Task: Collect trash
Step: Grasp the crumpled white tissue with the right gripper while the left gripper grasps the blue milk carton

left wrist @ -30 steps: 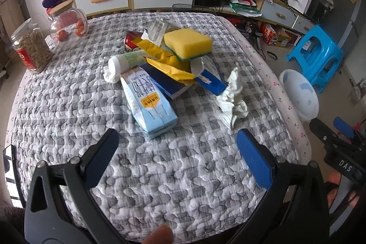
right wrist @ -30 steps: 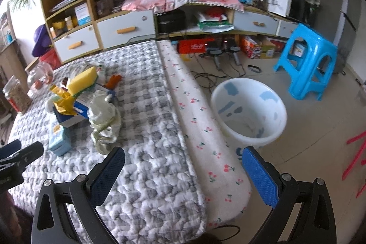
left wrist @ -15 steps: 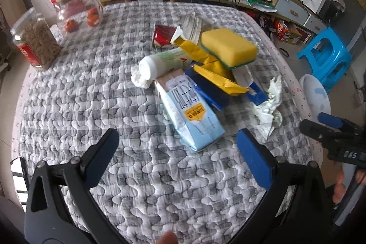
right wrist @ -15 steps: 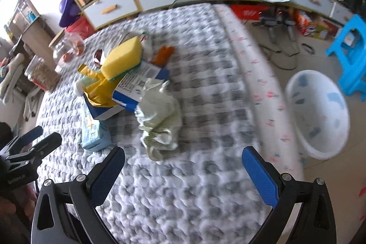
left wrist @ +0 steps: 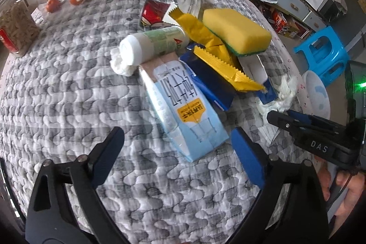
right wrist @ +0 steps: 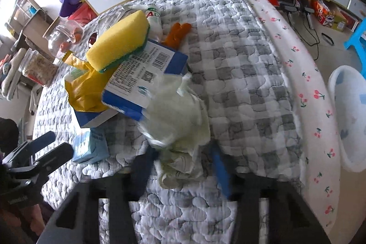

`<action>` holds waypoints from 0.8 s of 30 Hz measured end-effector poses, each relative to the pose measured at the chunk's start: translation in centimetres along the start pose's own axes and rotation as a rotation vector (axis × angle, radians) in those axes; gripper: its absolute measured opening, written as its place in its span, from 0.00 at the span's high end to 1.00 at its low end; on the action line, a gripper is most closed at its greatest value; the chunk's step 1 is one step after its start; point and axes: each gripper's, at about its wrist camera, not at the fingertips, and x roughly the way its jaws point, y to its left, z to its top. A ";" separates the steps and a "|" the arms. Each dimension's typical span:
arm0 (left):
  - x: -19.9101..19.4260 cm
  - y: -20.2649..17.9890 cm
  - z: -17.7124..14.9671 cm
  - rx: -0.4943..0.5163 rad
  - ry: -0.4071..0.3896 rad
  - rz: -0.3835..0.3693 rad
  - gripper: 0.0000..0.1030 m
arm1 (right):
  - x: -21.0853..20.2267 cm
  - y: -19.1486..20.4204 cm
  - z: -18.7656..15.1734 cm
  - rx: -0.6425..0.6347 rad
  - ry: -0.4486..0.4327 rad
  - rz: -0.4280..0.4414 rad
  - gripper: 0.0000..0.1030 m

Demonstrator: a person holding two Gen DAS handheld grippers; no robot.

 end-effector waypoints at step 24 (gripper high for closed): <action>-1.9 3.0 -1.0 -0.106 -0.023 -0.045 0.37 | -6.3 -4.8 -2.2 0.117 -0.135 0.016 0.67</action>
